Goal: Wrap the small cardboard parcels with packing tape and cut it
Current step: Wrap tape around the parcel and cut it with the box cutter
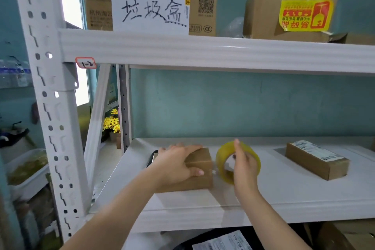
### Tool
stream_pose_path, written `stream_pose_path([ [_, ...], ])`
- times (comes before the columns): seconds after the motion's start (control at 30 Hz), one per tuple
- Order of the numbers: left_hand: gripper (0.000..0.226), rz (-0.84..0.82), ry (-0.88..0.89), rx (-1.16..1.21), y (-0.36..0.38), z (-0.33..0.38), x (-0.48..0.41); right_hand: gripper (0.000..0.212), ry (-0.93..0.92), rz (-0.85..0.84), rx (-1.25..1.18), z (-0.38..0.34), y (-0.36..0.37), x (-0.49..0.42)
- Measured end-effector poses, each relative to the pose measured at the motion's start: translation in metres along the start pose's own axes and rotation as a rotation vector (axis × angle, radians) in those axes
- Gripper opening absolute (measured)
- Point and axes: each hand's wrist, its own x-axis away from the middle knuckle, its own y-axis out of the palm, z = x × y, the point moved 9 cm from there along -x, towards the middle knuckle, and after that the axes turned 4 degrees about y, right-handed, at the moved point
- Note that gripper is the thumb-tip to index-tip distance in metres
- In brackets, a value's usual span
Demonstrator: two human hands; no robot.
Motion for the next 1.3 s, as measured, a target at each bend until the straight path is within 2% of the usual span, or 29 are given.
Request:
stream_pose_path([
  [0.07,0.071,0.089,0.005,0.07,-0.009,0.005,-0.001,0.037,-0.177,0.11,0.065,-0.029,-0.009,-0.002],
  [0.13,0.069,0.152,0.006,0.124,-0.015,0.007,-0.003,0.016,-0.235,0.16,0.139,-0.049,-0.014,-0.007],
  [0.23,0.068,0.19,0.007,0.256,-0.015,0.002,-0.001,0.016,-0.316,0.093,0.266,-0.066,-0.014,-0.015],
  [0.37,0.064,0.212,0.012,0.427,-0.009,-0.006,0.0,0.022,-0.245,0.009,0.242,-0.057,-0.007,-0.022],
  [0.43,0.062,0.162,0.021,0.385,-0.007,-0.006,0.0,0.025,-0.235,-0.015,0.263,-0.052,-0.005,-0.023],
  [0.53,0.064,0.071,0.044,0.119,-0.001,0.001,0.0,0.02,-0.232,-0.022,0.242,-0.055,-0.008,-0.022],
  [0.6,0.066,0.089,0.069,0.018,-0.001,0.006,0.001,0.02,-0.251,-0.033,0.231,-0.062,-0.009,-0.021],
  [0.67,0.071,0.129,0.097,0.037,-0.003,0.005,0.004,0.021,-0.273,-0.047,0.242,-0.068,-0.008,-0.021],
  [0.77,0.084,0.224,0.097,0.367,-0.006,-0.004,0.01,0.022,-0.213,-0.094,0.181,-0.067,0.001,-0.018],
  [0.87,0.088,0.367,0.025,0.786,-0.007,-0.012,0.018,0.025,0.08,-0.091,-0.149,-0.048,0.012,-0.014],
  [0.9,0.087,0.396,-0.008,0.885,-0.004,-0.014,0.019,0.029,0.082,-0.046,-0.168,-0.048,0.012,-0.014],
  [1.0,0.083,0.462,-0.05,1.051,0.004,-0.02,0.024,0.041,-0.234,0.086,0.149,-0.079,0.006,-0.013],
  [1.13,0.085,0.565,-0.075,1.155,0.007,-0.038,0.035,0.044,-0.454,0.075,0.497,-0.093,0.01,-0.007],
  [1.3,0.083,0.631,-0.091,1.182,0.016,-0.044,0.049,0.038,-0.318,-0.078,0.454,-0.062,0.033,-0.009],
])
